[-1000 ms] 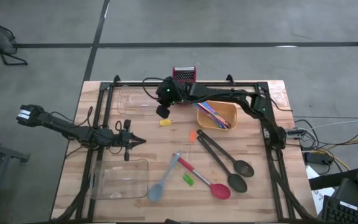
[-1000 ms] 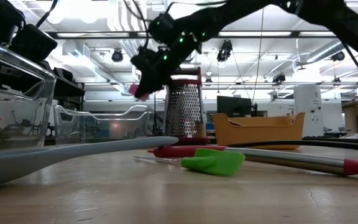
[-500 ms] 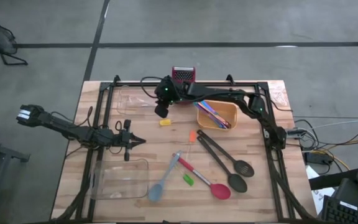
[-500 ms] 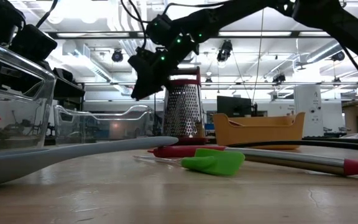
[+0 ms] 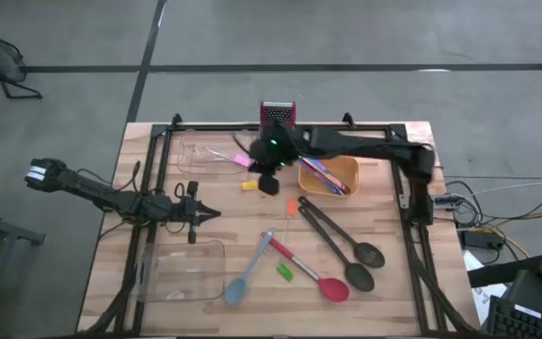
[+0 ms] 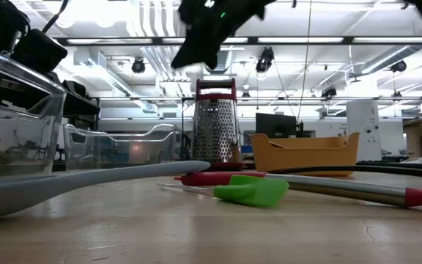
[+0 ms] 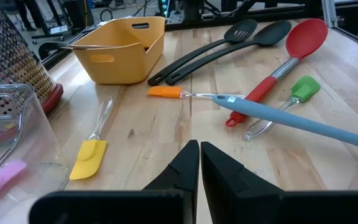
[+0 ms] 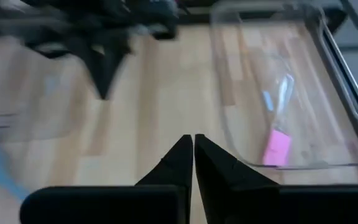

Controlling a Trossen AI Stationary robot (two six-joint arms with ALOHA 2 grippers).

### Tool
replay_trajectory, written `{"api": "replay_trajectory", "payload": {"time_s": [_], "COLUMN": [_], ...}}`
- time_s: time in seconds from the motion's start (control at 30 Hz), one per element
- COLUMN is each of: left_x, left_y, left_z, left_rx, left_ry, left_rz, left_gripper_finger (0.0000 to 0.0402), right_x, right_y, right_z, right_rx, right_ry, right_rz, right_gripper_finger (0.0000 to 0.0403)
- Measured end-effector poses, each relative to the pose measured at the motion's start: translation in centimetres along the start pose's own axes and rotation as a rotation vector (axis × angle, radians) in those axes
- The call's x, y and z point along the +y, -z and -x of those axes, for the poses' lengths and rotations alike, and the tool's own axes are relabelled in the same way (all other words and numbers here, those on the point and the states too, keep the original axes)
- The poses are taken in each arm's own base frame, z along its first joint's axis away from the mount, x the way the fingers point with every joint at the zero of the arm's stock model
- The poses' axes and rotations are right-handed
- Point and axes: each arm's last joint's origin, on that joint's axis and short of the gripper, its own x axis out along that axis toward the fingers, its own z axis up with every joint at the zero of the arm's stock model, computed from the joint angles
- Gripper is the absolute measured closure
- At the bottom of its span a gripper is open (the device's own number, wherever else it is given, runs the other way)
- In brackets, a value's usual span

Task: Pick & Place Kitchen Items
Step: Put the yellow spatula into the top transparent bin

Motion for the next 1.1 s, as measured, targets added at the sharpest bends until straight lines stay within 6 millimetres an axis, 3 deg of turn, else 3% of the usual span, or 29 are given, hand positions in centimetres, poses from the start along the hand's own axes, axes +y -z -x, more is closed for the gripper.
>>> {"api": "replay_trajectory", "payload": {"time_s": [0.27, 0.5, 0.8, 0.93, 1.1], "left_x": [0.0, 0.0, 0.0, 0.0, 0.0], "left_y": [0.0, 0.0, 0.0, 0.0, 0.0], "left_z": [0.0, 0.0, 0.0, 0.0, 0.0], "left_rx": [0.003, 0.004, 0.004, 0.004, 0.004], "left_ry": [0.000, 0.000, 0.000, 0.000, 0.000], "left_rz": [-0.001, -0.001, -0.001, -0.001, -0.001], "left_gripper_finger": [0.0378, 0.0378, 0.0378, 0.0378, 0.0378], "right_x": [6.4, 9.6, 8.9, 8.5, 8.0], "right_y": [5.4, 11.6, 19.1, 21.4, 24.2], "right_z": [6.6, 11.5, 14.5, 14.9, 14.6], "right_rx": [-0.216, -0.436, -0.502, -0.492, -0.462], "right_ry": [-0.104, -0.074, 0.080, 0.061, 0.072], "right_rz": [0.141, 0.126, 0.045, -0.072, -0.065], "right_gripper_finger": [0.0394, 0.0394, 0.0394, 0.0394, 0.0394]}}
